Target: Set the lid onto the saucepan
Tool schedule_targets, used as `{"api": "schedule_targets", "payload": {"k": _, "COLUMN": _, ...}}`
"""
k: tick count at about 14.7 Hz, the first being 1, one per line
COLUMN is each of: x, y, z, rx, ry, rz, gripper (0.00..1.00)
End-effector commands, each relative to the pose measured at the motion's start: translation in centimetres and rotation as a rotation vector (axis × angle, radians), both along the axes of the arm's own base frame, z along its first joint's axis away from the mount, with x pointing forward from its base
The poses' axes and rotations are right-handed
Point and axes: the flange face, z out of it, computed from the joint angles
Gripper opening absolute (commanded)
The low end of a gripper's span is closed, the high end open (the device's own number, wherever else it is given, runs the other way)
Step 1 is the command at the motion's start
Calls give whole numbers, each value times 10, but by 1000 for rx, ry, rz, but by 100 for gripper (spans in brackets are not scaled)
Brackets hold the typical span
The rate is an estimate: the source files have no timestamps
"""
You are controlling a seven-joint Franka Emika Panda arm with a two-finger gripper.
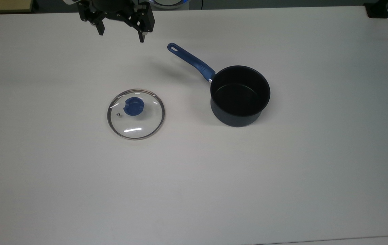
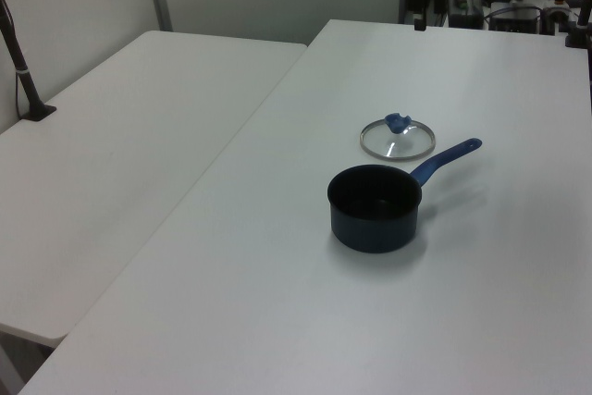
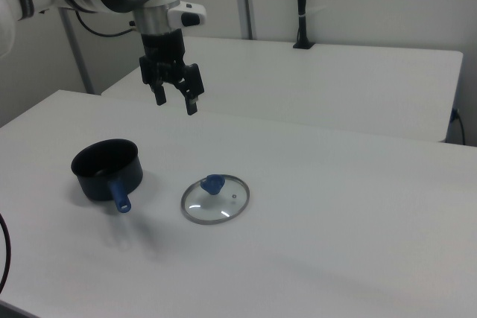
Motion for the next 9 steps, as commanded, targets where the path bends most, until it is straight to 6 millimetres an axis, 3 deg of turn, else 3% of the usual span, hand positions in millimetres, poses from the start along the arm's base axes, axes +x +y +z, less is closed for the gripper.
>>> {"api": "schedule_targets", "payload": {"k": 1, "x": 4, "y": 2, "z": -6, "rx": 14, "ry": -12, "rz": -8, "gripper": 100}}
{"api": "schedule_targets", "payload": {"k": 5, "x": 18, "y": 4, "z": -30, "rx": 7, "ry": -6, "rz": -5, "gripper": 100}}
{"api": "schedule_targets", "payload": {"k": 9, "x": 42, "y": 2, "z": -81, "rx": -10, "ry": 19, "rz": -9, "gripper": 100}}
